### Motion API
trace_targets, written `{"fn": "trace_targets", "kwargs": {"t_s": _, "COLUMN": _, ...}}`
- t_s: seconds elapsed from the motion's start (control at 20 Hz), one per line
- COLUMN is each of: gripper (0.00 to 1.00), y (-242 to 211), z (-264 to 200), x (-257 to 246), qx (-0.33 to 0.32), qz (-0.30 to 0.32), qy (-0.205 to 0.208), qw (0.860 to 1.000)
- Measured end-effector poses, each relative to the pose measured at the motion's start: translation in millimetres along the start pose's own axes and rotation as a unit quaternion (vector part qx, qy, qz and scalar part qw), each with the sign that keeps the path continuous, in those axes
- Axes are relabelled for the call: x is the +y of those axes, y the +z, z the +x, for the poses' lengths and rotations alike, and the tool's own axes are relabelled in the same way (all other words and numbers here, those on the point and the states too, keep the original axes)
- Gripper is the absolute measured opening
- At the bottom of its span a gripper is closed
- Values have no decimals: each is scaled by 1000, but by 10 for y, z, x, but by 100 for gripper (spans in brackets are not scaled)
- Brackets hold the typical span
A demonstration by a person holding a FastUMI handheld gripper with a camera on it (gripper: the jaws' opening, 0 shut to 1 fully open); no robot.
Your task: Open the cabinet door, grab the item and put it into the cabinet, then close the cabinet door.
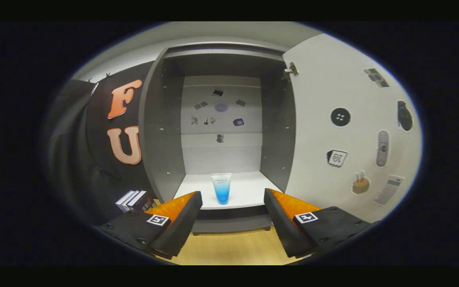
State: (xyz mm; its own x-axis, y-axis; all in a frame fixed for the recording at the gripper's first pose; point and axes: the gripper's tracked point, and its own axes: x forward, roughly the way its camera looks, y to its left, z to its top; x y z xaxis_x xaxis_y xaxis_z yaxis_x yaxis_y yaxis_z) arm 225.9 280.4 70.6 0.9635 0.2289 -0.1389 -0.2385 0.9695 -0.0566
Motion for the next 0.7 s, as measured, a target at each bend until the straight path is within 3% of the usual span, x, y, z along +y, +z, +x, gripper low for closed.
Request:
{"fn": "trace_targets", "kwargs": {"t_s": 0.35, "gripper": 100, "y": -127, "z": -1165, "x": -512, "qx": -37, "qz": -6, "qy": -18, "qw": 999}}
{"fn": "trace_targets", "kwargs": {"t_s": 0.7, "gripper": 98, "y": -142, "z": -1911, "x": -1109, "qx": -50, "qz": -15, "qy": -25, "qw": 998}}
